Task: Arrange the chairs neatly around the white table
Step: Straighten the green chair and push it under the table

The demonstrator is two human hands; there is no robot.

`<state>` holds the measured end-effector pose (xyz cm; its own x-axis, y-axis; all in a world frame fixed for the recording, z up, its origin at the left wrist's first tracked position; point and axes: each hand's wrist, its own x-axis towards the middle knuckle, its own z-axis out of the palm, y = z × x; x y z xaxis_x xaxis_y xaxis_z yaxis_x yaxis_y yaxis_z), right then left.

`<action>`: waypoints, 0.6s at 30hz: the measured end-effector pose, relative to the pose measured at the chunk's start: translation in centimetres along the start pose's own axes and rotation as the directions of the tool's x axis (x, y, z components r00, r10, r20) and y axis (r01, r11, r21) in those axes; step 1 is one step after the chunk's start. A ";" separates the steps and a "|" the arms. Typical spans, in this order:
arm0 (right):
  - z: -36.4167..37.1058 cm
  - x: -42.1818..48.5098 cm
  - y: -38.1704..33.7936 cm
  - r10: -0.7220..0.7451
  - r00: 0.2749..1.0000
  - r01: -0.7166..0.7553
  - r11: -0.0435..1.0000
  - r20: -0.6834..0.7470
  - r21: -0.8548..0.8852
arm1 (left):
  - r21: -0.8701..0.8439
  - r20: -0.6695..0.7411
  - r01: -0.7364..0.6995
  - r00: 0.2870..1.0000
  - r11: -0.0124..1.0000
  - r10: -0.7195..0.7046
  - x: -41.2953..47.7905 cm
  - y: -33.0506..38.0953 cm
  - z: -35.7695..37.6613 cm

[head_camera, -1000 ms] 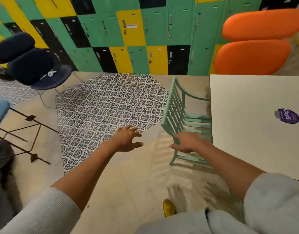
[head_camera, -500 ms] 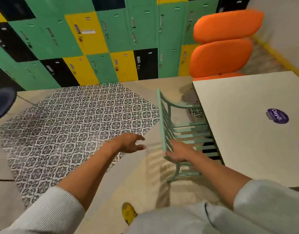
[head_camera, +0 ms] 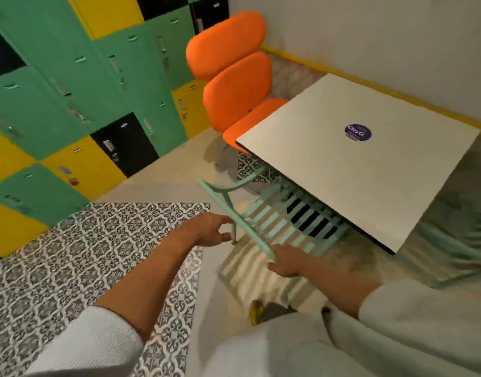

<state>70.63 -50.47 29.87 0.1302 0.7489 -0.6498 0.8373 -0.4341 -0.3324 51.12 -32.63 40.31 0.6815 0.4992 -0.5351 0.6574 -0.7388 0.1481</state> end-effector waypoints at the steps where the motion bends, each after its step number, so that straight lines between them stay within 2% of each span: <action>1: 0.2 0.8 -0.1 0.016 1.000 -0.016 1.000 0.000 0.017 | 0.023 0.004 -0.030 1.000 0.999 0.030 1.4 -0.5 -0.5; 5: 0.9 5.0 -0.7 0.126 0.992 -0.129 0.987 0.030 0.098 | 0.094 -0.022 -0.105 0.994 0.990 0.108 7.2 -3.8 -2.5; 10: 0.8 8.9 -2.8 0.271 0.962 -0.271 0.947 0.025 0.173 | 0.178 0.086 -0.165 0.985 0.970 0.152 12.2 -8.5 -3.5; 14: 0.9 9.6 -4.4 0.425 0.904 -0.425 0.874 0.051 0.234 | 0.242 0.146 -0.214 0.972 0.947 0.182 15.5 -10.6 -2.7; 18: 0.8 10.4 -5.4 0.557 0.830 -0.540 0.779 0.046 0.317 | 0.381 0.261 -0.364 0.924 0.850 0.280 19.9 -10.4 -1.2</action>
<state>67.02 -40.75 24.39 0.5495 0.3565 -0.7556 0.4135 -0.9019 -0.1248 58.27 -14.48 29.10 0.7299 0.1368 -0.6698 0.1879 -0.9822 0.0041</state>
